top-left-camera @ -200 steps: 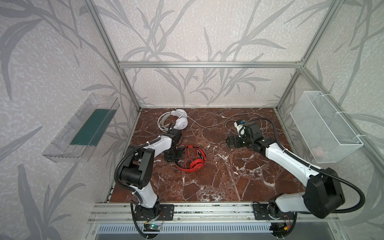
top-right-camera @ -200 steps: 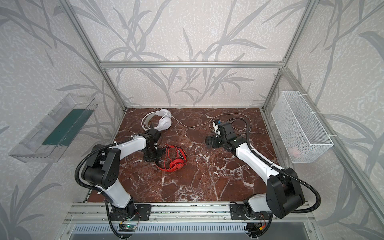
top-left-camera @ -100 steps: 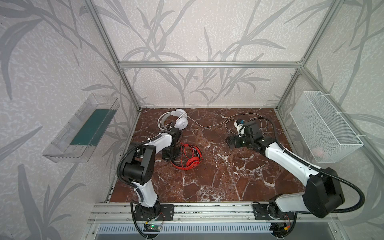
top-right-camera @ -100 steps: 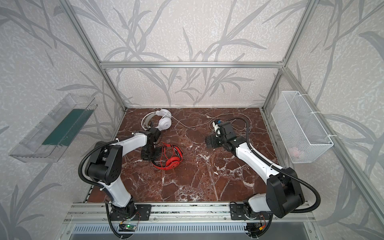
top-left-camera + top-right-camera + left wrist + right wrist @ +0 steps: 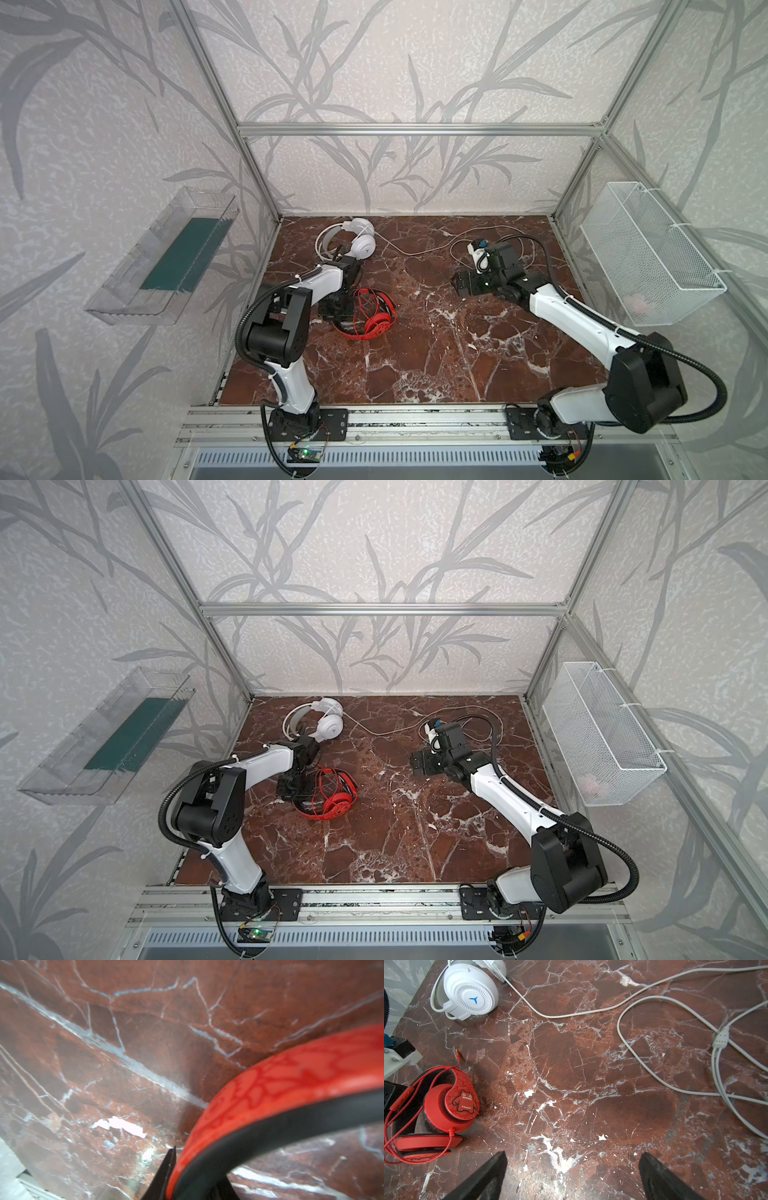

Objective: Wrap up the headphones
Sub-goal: 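Open the left gripper and lift it off the red headphones, then move the left gripper farther from the robot to the white headphones' headband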

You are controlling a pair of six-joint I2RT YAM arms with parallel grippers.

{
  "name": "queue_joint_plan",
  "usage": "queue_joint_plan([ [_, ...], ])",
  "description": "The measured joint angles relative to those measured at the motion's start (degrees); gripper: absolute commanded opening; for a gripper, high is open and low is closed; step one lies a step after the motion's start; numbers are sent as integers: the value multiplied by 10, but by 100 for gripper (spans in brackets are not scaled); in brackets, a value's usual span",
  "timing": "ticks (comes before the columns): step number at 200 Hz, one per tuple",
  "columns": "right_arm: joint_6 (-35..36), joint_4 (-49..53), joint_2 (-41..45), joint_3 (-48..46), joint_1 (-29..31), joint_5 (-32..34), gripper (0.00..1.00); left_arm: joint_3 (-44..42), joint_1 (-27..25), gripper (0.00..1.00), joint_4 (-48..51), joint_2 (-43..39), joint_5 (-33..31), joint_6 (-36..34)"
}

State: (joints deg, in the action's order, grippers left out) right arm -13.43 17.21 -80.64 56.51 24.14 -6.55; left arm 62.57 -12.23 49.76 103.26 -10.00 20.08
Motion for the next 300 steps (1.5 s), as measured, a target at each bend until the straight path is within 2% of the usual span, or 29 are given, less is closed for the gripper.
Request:
queue_joint_plan([
  [33, 0, 0, 0, 0, 0, 0, 99, 3, 7, 47, 7, 0, -4, -9],
  [55, 0, 0, 0, 0, 0, 0, 99, 5, 8, 53, 11, 0, -1, -11],
  [148, 0, 0, 0, 0, 0, -8, 99, 20, 10, 62, 26, -42, 36, 1],
  [205, 0, 0, 0, 0, 0, -10, 99, 59, 10, 67, 71, -71, 18, 5],
  [241, 0, 0, 0, 0, 0, -10, 99, 111, 11, 83, 95, -96, -7, 10],
  [270, 5, 7, 0, 7, 0, -10, 99, 164, 18, 92, 87, -124, -9, 12],
  [275, 7, 7, 0, 10, 0, -10, 99, 171, 19, 99, 83, -128, -7, 13],
  [300, 13, 7, 0, 16, 0, -9, 99, 197, 34, 99, 56, -135, 12, 15],
])
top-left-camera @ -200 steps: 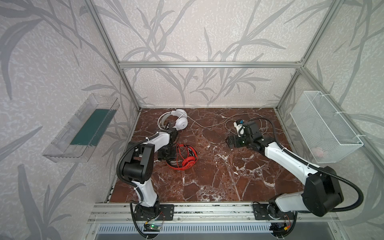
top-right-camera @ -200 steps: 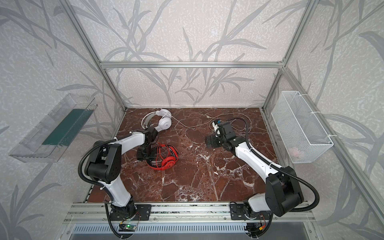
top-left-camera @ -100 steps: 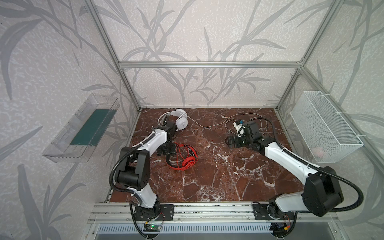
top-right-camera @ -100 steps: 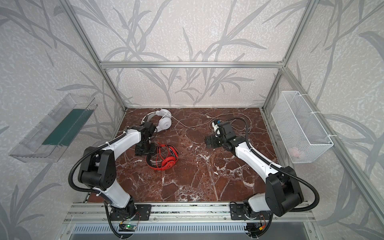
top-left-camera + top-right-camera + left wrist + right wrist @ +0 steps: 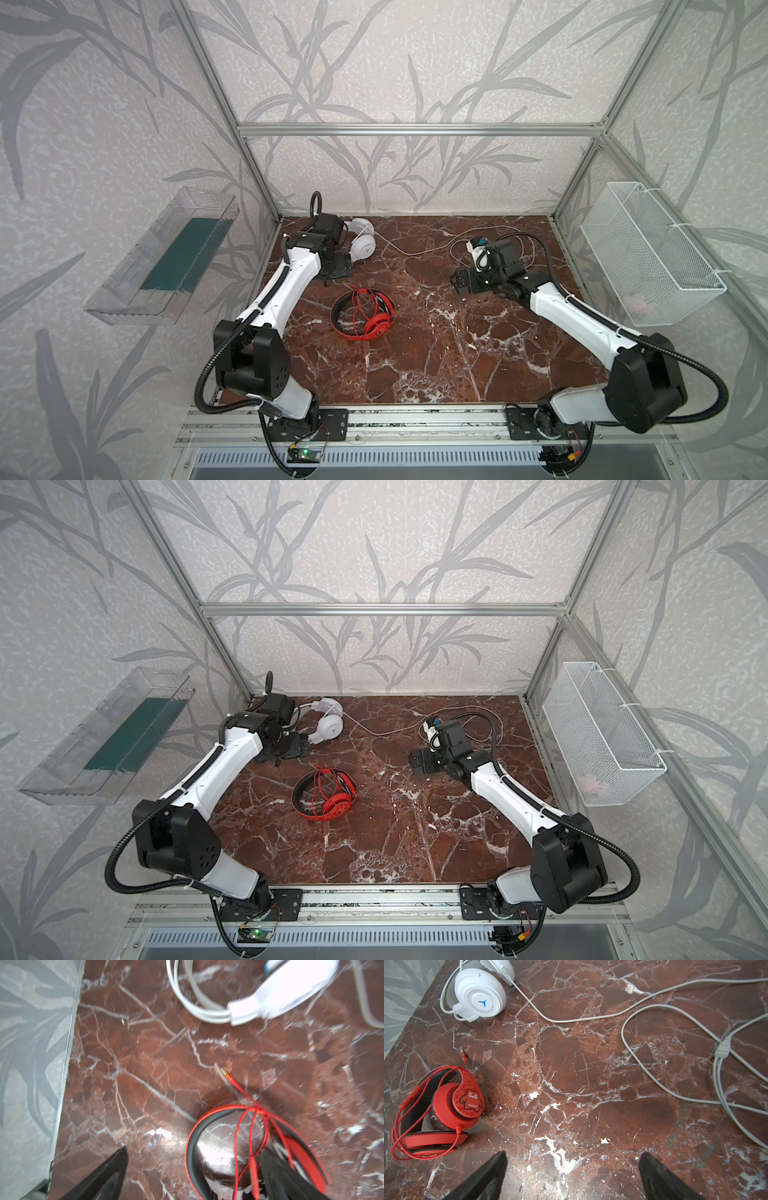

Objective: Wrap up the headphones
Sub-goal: 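Move the left gripper farther from the robot to the white headphones' headband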

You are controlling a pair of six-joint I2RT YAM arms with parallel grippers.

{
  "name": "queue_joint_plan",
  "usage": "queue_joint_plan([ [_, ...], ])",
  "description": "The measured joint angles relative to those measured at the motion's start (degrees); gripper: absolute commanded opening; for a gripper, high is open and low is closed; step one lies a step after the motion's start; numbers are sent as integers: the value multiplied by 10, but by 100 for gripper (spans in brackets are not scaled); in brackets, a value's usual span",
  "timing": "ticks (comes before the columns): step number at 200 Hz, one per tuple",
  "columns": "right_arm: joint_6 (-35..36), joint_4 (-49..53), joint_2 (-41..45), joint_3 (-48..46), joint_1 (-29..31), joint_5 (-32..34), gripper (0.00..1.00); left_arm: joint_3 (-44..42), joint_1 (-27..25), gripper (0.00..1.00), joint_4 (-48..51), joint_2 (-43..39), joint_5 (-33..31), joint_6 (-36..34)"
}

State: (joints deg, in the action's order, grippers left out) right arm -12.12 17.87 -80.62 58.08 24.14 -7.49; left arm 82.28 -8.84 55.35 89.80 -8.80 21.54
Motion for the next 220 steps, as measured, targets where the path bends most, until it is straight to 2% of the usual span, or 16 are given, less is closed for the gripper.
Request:
queue_joint_plan([
  [29, 0, 0, 1, 0, 0, 0, 99, 35, 31, 99, -28, 21, 29, 1],
  [62, 0, 0, 2, 0, -2, 1, 99, 101, 62, 98, -61, 89, 49, -7],
  [131, -11, 0, 6, 0, -3, 10, 99, 259, 152, 94, -96, 312, 135, -34],
  [171, -13, 4, 6, 3, -4, 11, 99, 389, 171, 93, -82, 444, 173, -52],
  [220, -13, 8, 4, 21, -5, 13, 99, 498, 173, 86, -54, 532, 201, -68],
])
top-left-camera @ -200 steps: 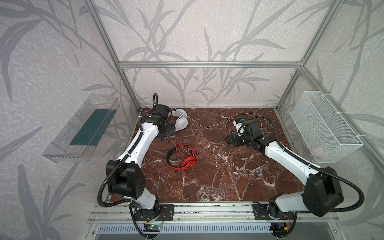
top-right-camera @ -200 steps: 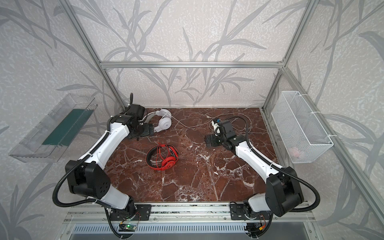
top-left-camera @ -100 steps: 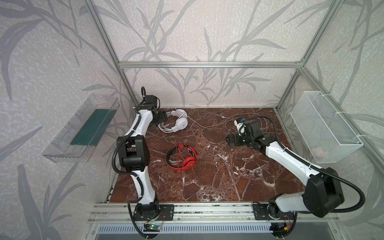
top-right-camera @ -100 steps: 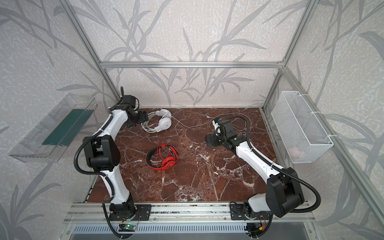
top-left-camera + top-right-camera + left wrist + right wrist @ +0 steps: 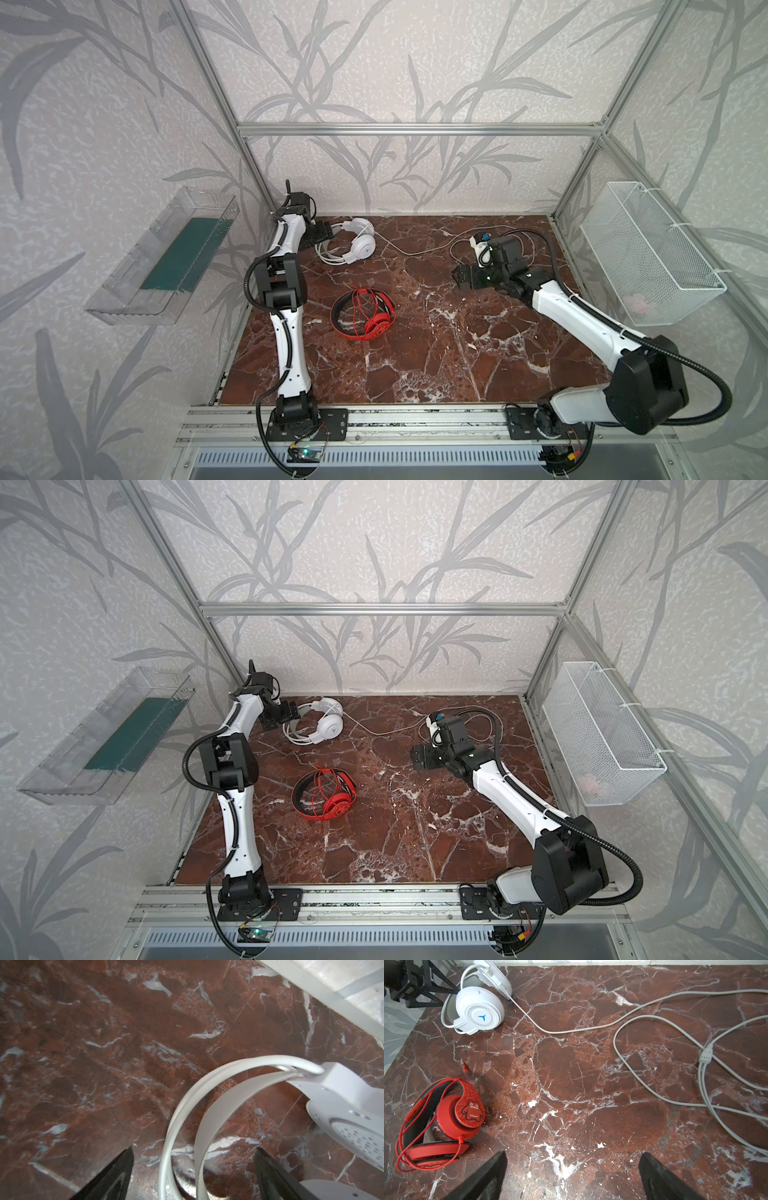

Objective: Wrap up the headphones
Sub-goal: 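Move the left gripper farther from the robot to the white headphones' headband, then grasp the white headband with the left gripper and lift the headphones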

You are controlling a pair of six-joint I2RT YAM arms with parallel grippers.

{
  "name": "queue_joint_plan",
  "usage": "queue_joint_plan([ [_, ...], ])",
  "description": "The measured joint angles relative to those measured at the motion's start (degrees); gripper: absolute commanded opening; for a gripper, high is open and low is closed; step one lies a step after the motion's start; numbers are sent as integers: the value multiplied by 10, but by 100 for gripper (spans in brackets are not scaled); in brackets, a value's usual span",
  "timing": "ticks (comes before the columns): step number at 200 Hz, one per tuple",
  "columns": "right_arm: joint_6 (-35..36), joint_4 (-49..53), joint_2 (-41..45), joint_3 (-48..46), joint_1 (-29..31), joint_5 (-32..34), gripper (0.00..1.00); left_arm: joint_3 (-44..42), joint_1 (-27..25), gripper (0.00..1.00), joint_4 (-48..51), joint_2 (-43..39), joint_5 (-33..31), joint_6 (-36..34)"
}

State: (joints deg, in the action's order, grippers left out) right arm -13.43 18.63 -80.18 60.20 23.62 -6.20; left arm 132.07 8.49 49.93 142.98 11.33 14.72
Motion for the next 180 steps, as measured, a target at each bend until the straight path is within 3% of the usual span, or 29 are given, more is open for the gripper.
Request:
queue_joint_plan([
  [112, -1, -1, -7, 3, 0, 2, 99, -25, -17, 64, 29, 17, -45, -57],
  [180, -1, 0, -8, 3, 0, 4, 99, -32, -35, 39, 27, 16, -94, -76],
])
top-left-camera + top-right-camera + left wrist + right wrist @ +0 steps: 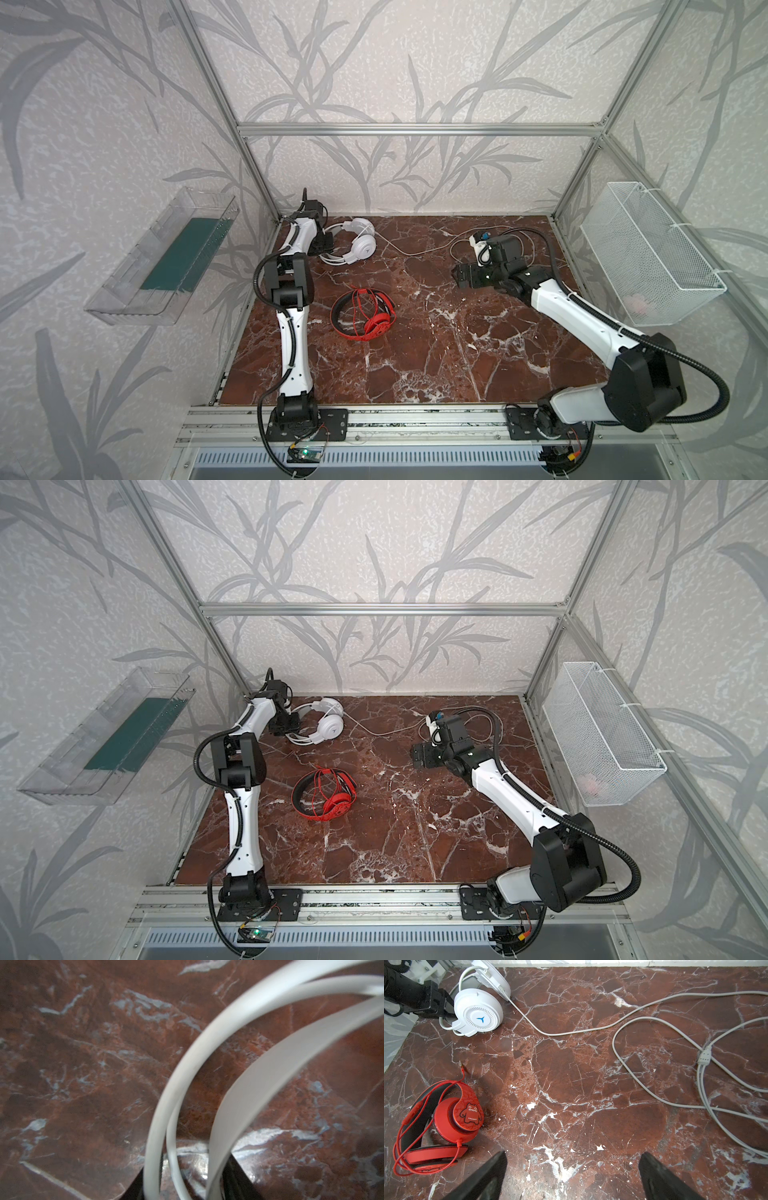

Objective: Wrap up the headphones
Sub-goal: 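Grasp the white headband with the left gripper and lift the headphones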

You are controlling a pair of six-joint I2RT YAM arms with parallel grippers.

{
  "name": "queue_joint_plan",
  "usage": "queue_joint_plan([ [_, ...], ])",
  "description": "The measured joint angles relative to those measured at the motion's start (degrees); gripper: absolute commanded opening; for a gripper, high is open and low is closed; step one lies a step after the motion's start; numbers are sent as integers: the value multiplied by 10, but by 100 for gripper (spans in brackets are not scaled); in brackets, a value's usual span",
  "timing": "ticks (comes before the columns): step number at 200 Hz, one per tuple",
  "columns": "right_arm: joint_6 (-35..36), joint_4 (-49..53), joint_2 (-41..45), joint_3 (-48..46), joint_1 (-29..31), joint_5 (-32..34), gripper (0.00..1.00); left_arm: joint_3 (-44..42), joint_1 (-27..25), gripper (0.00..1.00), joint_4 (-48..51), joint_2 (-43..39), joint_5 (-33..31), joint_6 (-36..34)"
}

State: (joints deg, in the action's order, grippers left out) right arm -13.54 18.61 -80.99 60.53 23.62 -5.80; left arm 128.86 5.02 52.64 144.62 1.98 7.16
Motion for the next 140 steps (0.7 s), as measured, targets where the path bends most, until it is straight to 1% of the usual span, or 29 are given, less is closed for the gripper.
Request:
queue_joint_plan([
  [20, 0, 0, 0, 0, 0, 2, 99, -6, -1, 33, -4, -3, 1, 4],
  [35, 0, 0, 0, 0, 0, 3, 99, -11, -1, 26, -7, -7, 5, 8],
  [44, 1, 0, 0, 0, 0, 3, 99, -14, -2, 19, -8, -9, 9, 15],
  [58, 1, 0, 0, 0, 0, 4, 99, -19, -2, 11, -8, -13, 14, 21],
  [68, 1, 0, 0, 0, 0, 4, 99, -24, -2, 0, -9, -15, 20, 21],
  [140, 14, 0, 0, -1, 0, 10, 99, -37, -19, 0, -4, -33, 44, 47],
])
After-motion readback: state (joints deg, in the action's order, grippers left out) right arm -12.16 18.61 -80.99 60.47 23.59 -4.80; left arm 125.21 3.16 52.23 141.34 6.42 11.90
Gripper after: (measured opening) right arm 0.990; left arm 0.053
